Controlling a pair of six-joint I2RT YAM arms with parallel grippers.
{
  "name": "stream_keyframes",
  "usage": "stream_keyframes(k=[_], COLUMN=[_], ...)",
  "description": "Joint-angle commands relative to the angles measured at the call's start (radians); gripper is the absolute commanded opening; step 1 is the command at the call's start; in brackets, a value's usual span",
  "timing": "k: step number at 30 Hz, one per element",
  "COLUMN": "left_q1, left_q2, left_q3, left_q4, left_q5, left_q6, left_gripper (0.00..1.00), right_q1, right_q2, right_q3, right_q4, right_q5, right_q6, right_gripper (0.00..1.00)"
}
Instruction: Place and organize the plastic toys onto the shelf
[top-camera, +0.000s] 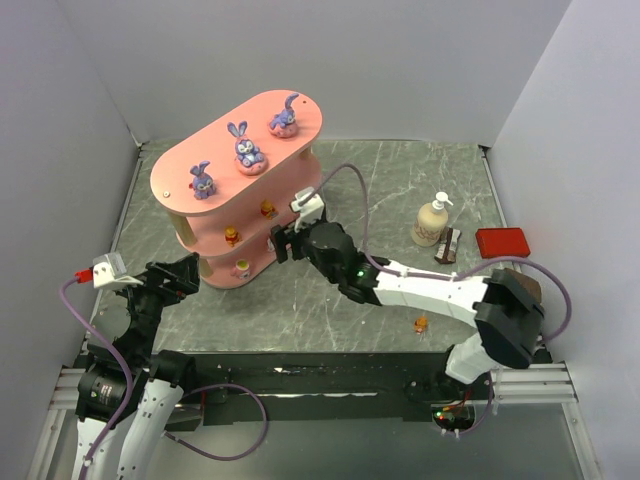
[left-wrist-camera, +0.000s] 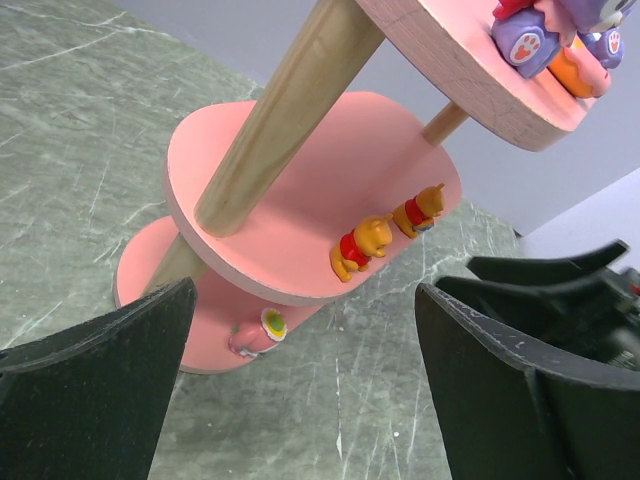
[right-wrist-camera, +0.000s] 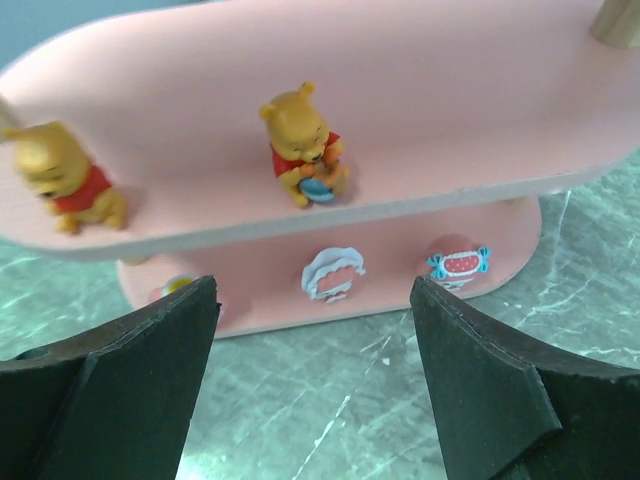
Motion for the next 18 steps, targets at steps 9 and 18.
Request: stream_keyframes(k=[9,18], left_q1=[0.007,0.007], left_q2=[-0.006,-0.017], left_q3=[0.019,0.018], left_q4=[0.025,0.028], left_q5=[0.017,0.029], left_q6=[0.006,0.01], left_gripper=[0.96,0.96], right_q1=[0.001,-0.023], right_q2=[-0.306,-0.47], right_q3=[-0.105,-0.263], right_q4=[-0.648,-1.31], right_q5=[0.378,0.511], right_q6=[0.658,1.361], right_gripper=[0.89,0.98])
